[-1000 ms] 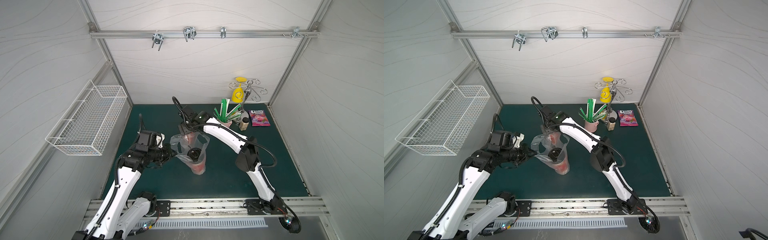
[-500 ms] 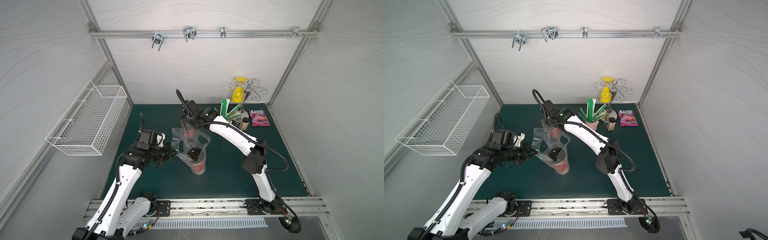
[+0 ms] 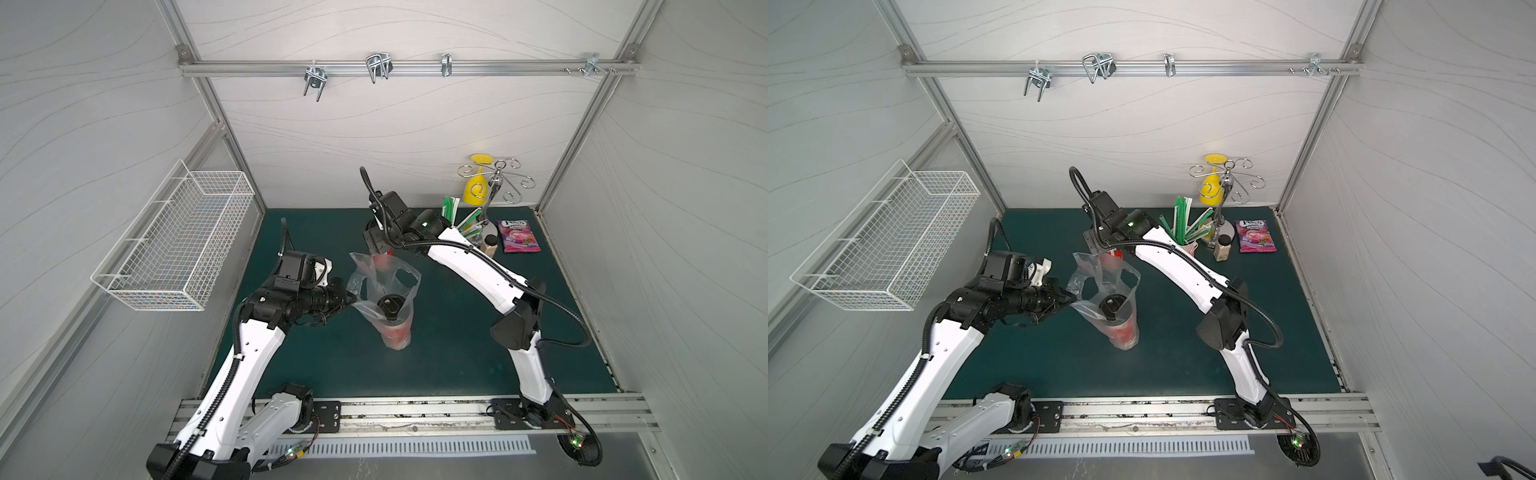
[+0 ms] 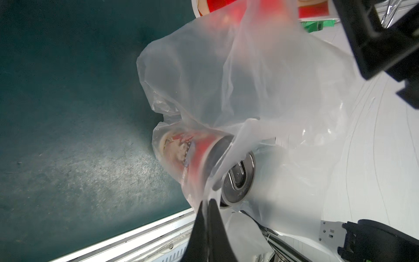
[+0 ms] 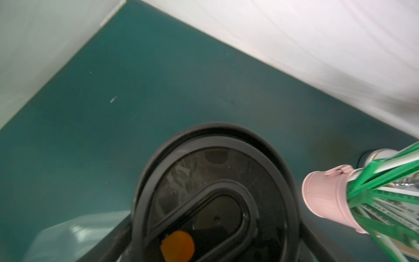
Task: Pack milk tea into plastic carrier bags
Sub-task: Pick up the milk tea cup at the center of the board, then place the milk tea cup in the plastic carrier bag.
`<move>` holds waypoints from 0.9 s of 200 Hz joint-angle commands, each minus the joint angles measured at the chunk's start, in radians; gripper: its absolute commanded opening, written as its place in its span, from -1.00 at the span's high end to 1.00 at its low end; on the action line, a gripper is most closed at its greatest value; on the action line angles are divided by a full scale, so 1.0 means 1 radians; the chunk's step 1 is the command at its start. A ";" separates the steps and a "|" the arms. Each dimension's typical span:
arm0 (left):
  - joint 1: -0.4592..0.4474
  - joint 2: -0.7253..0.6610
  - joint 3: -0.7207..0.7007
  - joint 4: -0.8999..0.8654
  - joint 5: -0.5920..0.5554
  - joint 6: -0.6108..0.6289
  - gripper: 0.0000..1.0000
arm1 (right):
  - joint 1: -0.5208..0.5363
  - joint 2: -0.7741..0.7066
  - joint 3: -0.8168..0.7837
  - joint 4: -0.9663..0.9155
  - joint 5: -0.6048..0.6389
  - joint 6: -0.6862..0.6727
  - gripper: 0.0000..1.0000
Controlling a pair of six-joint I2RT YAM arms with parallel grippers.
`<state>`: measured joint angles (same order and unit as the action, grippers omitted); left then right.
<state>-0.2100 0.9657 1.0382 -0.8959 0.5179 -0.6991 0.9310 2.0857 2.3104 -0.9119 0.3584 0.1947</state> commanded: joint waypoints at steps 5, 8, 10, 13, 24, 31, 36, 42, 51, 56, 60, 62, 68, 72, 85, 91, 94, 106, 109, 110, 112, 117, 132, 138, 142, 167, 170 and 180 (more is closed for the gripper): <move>0.004 0.007 0.067 0.031 0.018 0.016 1.00 | 0.008 -0.153 0.024 0.007 -0.002 -0.080 -0.77; 0.004 0.007 0.068 0.031 0.017 0.017 1.00 | 0.011 -0.163 0.022 0.008 -0.009 -0.090 -0.76; 0.004 0.007 0.070 0.030 0.017 0.017 1.00 | 0.014 -0.169 0.021 0.008 -0.014 -0.097 -0.76; 0.004 0.008 0.071 0.030 0.018 0.016 1.00 | 0.017 -0.179 0.021 0.007 -0.020 -0.107 -0.76; 0.004 0.011 0.071 0.034 0.021 0.016 1.00 | 0.034 -0.214 0.013 0.006 -0.021 -0.128 -0.76; 0.004 0.013 0.072 0.035 0.022 0.017 1.00 | 0.045 -0.237 0.002 0.010 -0.016 -0.138 -0.75; 0.004 0.014 0.072 0.036 0.023 0.016 1.00 | 0.056 -0.256 -0.008 0.013 -0.015 -0.144 -0.75; 0.004 0.016 0.073 0.037 0.025 0.017 1.00 | 0.068 -0.278 -0.025 0.020 -0.015 -0.154 -0.75; 0.003 0.018 0.076 0.040 0.027 0.017 1.00 | 0.085 -0.320 -0.063 0.037 -0.018 -0.159 -0.75; 0.004 0.019 0.076 0.041 0.028 0.015 0.99 | 0.093 -0.340 -0.085 0.048 -0.028 -0.161 -0.75; 0.004 0.020 0.077 0.043 0.028 0.015 0.98 | 0.099 -0.357 -0.103 0.058 -0.037 -0.162 -0.75; 0.004 0.021 0.078 0.044 0.027 0.016 0.97 | 0.101 -0.366 -0.112 0.064 -0.040 -0.161 -0.75; 0.004 0.022 0.081 0.047 0.029 0.014 0.97 | 0.109 -0.389 -0.138 0.076 -0.039 -0.160 -0.75; 0.004 0.025 0.083 0.047 0.031 0.013 0.96 | 0.114 -0.403 -0.149 0.084 -0.039 -0.157 -0.75; 0.004 0.032 0.090 0.048 0.038 0.015 0.96 | 0.126 -0.443 -0.183 0.096 -0.060 -0.151 -0.75; 0.004 0.036 0.094 0.049 0.040 0.016 0.93 | 0.131 -0.458 -0.192 0.097 -0.076 -0.147 -0.74; 0.004 0.038 0.095 0.047 0.040 0.016 0.93 | 0.136 -0.466 -0.196 0.098 -0.082 -0.146 -0.74; 0.004 0.042 0.103 0.045 0.040 0.020 0.93 | 0.153 -0.500 -0.227 0.104 -0.105 -0.145 -0.74; 0.004 0.042 0.103 0.045 0.040 0.020 0.93 | 0.157 -0.508 -0.238 0.108 -0.109 -0.145 -0.74; 0.004 0.042 0.103 0.045 0.039 0.020 0.93 | 0.158 -0.512 -0.243 0.109 -0.111 -0.144 -0.74; 0.004 0.042 0.104 0.045 0.040 0.020 0.93 | 0.159 -0.519 -0.251 0.112 -0.118 -0.143 -0.74; 0.004 0.041 0.105 0.045 0.039 0.021 0.93 | 0.162 -0.532 -0.272 0.121 -0.130 -0.137 -0.74; 0.003 0.039 0.108 0.043 0.035 0.021 0.95 | 0.164 -0.570 -0.335 0.142 -0.166 -0.117 -0.74; 0.004 0.039 0.108 0.041 0.036 0.019 0.97 | 0.164 -0.580 -0.361 0.152 -0.170 -0.113 -0.74; 0.004 0.038 0.108 0.040 0.035 0.019 0.98 | 0.164 -0.585 -0.379 0.159 -0.171 -0.114 -0.74; 0.004 0.035 0.108 0.041 0.034 0.017 1.00 | 0.161 -0.577 -0.421 0.157 -0.129 -0.115 -0.74; 0.004 0.036 0.107 0.041 0.034 0.015 1.00 | 0.159 -0.575 -0.425 0.158 -0.127 -0.114 -0.74; 0.003 0.035 0.105 0.041 0.036 0.015 1.00 | 0.154 -0.564 -0.432 0.161 -0.125 -0.114 -0.74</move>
<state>-0.2100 1.0080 1.1034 -0.8722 0.5396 -0.6910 1.0882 1.5215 1.8973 -0.7887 0.2249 0.0772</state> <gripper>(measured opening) 0.048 0.874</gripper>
